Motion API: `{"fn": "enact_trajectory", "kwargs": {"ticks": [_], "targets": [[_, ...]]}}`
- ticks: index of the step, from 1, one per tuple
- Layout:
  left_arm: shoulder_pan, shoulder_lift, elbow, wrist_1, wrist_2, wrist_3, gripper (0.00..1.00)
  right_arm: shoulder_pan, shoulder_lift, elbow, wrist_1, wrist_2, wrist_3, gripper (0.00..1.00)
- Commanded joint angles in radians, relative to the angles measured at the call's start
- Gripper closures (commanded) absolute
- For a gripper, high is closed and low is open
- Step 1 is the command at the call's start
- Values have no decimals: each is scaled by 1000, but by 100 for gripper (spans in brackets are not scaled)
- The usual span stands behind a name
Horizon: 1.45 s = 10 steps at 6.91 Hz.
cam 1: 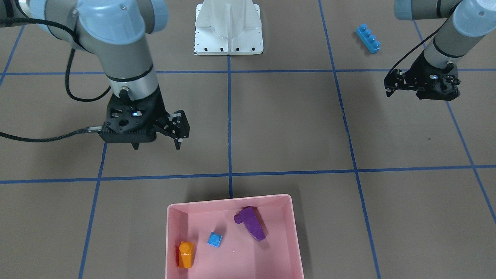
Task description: Put all blocks into box
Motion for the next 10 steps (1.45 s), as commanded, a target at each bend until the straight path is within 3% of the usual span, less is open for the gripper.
{"fn": "enact_trajectory", "kwargs": {"ticks": [1,2,5,7,8,10], "targets": [[172,45,-2,0,48,-142,0,3,-275,279,-15,5,-58,1],[240,103,-6,-1,60,-144,0,3,-368,359,-15,5,-72,1],[423,268,-60,-45,50,-153,0,2,-525,439,-3,57,-139,1],[512,455,-57,-316,47,-234,0,2,-585,505,-3,57,-141,1],[573,506,-57,-449,47,-384,0,2,-586,513,-3,59,-141,1],[650,513,-49,-555,47,-590,0,2,-584,516,-3,59,-141,1]]}}
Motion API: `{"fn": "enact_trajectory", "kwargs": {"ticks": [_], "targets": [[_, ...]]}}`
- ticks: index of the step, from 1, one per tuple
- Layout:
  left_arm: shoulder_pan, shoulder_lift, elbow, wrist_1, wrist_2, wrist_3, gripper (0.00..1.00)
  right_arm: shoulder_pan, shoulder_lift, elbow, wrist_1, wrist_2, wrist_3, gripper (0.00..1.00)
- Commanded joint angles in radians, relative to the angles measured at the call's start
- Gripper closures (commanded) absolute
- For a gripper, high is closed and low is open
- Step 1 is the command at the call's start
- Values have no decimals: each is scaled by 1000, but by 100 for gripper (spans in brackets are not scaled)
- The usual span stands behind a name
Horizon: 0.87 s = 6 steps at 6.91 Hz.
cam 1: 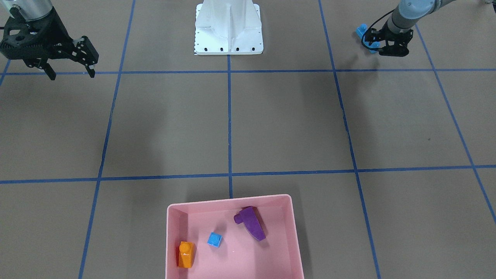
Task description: Put all blocks into box
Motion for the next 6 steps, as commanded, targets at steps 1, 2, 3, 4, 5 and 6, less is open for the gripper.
{"fn": "enact_trajectory", "kwargs": {"ticks": [1,2,3,4,5,6], "targets": [[57,12,5,-78,0,-190,1,-1,1,2,0,-1,0,1],[105,9,13,-104,8,-286,1,-2,2,2,0,-1,0,1],[146,2,24,-107,14,-302,1,-2,2,2,0,-1,0,1],[153,1,27,-124,14,-301,1,-2,8,1,0,-1,0,1],[160,1,30,-139,14,-301,10,-3,11,1,0,-1,0,1],[163,1,34,-139,14,-298,23,-3,11,2,0,-1,1,1]]}}
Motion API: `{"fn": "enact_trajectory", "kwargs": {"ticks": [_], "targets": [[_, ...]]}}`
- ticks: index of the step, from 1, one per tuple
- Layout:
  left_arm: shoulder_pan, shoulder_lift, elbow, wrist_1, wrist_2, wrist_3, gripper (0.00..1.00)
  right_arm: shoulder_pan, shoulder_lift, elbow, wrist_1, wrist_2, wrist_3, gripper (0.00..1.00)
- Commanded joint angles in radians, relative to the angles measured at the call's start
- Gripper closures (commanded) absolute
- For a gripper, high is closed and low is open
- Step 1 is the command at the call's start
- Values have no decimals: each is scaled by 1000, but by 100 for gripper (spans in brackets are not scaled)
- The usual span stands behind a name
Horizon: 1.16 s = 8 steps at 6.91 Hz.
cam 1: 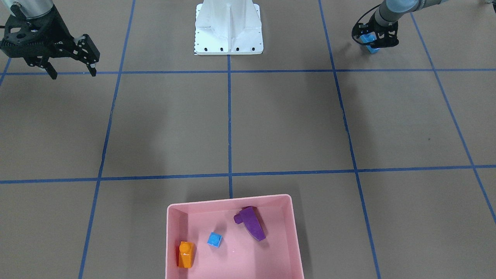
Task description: Put all blocks into box
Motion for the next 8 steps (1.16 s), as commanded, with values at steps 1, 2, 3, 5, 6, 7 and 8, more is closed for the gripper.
{"fn": "enact_trajectory", "kwargs": {"ticks": [1,2,3,5,6,7,8], "targets": [[24,-1,8,-9,0,5,41,-1,3,0,0,0,1,1],[29,-1,8,-9,0,5,41,-1,5,0,0,0,1,1],[32,-1,8,-9,0,5,41,-1,6,0,0,0,1,1],[34,2,10,-9,0,5,41,-1,6,0,0,0,1,1],[34,2,8,-9,0,5,57,-1,6,0,0,0,1,1],[34,6,5,-10,0,5,85,-1,6,1,0,0,1,1],[32,6,2,-10,0,5,100,-1,6,1,0,0,1,1]]}}
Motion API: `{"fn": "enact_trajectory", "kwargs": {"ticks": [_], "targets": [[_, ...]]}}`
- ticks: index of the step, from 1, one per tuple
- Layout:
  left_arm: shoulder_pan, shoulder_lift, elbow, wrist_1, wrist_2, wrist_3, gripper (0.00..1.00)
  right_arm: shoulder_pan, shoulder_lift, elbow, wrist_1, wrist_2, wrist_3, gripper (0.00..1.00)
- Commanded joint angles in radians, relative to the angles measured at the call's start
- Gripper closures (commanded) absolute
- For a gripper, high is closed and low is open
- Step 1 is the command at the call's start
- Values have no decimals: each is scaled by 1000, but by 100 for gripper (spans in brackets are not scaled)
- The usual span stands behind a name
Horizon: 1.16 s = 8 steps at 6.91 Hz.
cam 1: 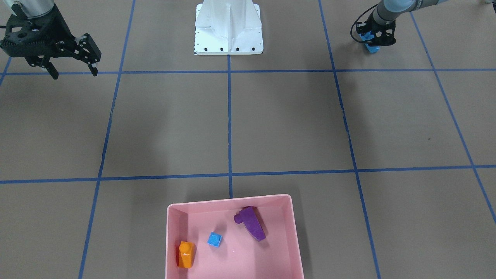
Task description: Put all blocks into box
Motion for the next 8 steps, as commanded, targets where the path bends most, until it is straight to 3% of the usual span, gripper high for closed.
{"fn": "enact_trajectory", "kwargs": {"ticks": [1,3,5,7,8], "targets": [[-6,3,-23,-1,-2,0,100,0,0,1,0,0,0,1],[-18,28,-132,4,-11,-9,100,0,2,-4,0,-3,-2,1],[-139,20,-204,5,-12,-12,100,0,2,-10,0,-9,-2,1],[-254,-61,-244,5,-14,-14,100,-2,2,-16,0,-9,-17,1],[-361,-135,-253,8,-64,-14,100,1,0,-24,0,-9,-46,1]]}}
